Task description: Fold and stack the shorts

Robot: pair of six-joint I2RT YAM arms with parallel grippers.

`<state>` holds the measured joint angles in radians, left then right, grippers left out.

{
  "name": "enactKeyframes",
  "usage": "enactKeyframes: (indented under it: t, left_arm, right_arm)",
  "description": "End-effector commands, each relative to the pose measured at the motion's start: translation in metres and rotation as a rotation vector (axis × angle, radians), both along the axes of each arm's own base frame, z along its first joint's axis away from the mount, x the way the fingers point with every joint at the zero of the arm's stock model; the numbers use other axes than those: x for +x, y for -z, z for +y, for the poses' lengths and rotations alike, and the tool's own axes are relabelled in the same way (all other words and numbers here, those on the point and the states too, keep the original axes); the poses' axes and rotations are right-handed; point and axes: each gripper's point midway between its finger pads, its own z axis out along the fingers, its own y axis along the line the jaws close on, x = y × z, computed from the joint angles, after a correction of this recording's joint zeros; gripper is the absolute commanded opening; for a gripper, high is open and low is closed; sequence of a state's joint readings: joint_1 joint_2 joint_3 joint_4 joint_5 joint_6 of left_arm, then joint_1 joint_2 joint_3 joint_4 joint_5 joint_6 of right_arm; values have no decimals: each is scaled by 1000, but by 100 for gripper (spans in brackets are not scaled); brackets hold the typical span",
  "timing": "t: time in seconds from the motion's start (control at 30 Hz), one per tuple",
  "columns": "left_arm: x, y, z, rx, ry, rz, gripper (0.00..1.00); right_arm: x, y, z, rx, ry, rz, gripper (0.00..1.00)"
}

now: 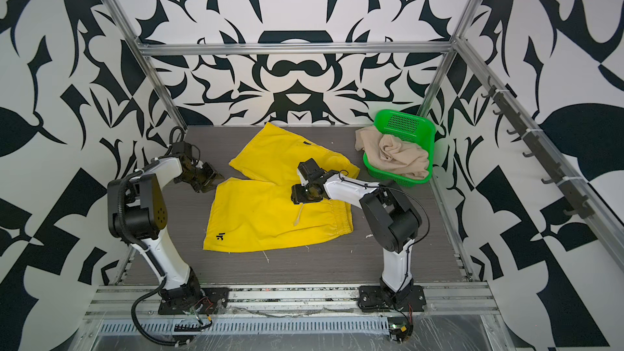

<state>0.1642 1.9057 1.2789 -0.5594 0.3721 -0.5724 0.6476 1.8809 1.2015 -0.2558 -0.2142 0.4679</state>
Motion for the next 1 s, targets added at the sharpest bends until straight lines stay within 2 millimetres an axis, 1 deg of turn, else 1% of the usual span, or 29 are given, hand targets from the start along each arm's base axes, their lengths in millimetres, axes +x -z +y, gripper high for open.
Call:
enactKeyframes:
  t: [0.0, 0.1, 0.2, 0.23, 0.4, 0.43, 0.47, 0.53, 0.6, 0.67, 0.73, 0.8, 0.83, 0.87, 0.93, 0.97]
  left_arm:
    - [5, 1, -10, -72, 1, 4, 47]
    - [6, -5, -15, -99, 0, -12, 45]
    - [4, -11, -19, -107, 9, -22, 45]
    - [3, -13, -20, -110, 11, -28, 44]
    - [0, -19, -24, -133, 15, -49, 21]
    - [0, -20, -25, -137, 16, -52, 14]
    - [0, -22, -25, -137, 21, -65, 8]
    - [1, -31, -24, -121, 27, -97, 0]
    - [2, -47, -20, -71, 40, -151, 0]
    - [1, -70, -15, 4, 62, -234, 0]
    - [-4, -88, -7, 84, 74, -297, 0]
    - [-12, -98, 0, 154, 77, -346, 0]
    - [-17, -100, 3, 184, 76, -360, 0]
    - [-23, -95, 6, 207, 73, -356, 0]
    - [-34, -77, 17, 267, 43, -290, 1]
    - [-41, -64, 21, 286, 32, -234, 4]
  right_arm:
    - [14, -18, 14, 64, -1, -51, 61]
    - [16, -6, 15, 57, 19, -22, 61]
    - [18, 3, 17, 58, 36, -2, 60]
    - [18, 5, 17, 59, 42, 2, 60]
    - [20, 7, 17, 56, 49, -3, 60]
    - [20, 7, 16, 53, 51, -3, 60]
    - [21, 8, 15, 49, 52, -5, 60]
    - [21, 10, 12, 33, 61, -7, 60]
    - [19, 15, 6, 6, 71, -4, 60]
    - [14, 23, -1, -18, 78, 6, 60]
    - [9, 31, -7, -41, 85, 18, 60]
    - [4, 36, -12, -54, 89, 30, 60]
    - [2, 39, -14, -59, 93, 34, 60]
    - [0, 41, -15, -57, 97, 39, 60]
    - [-2, 44, -16, -53, 101, 45, 60]
    - [-2, 44, -14, -44, 101, 47, 60]
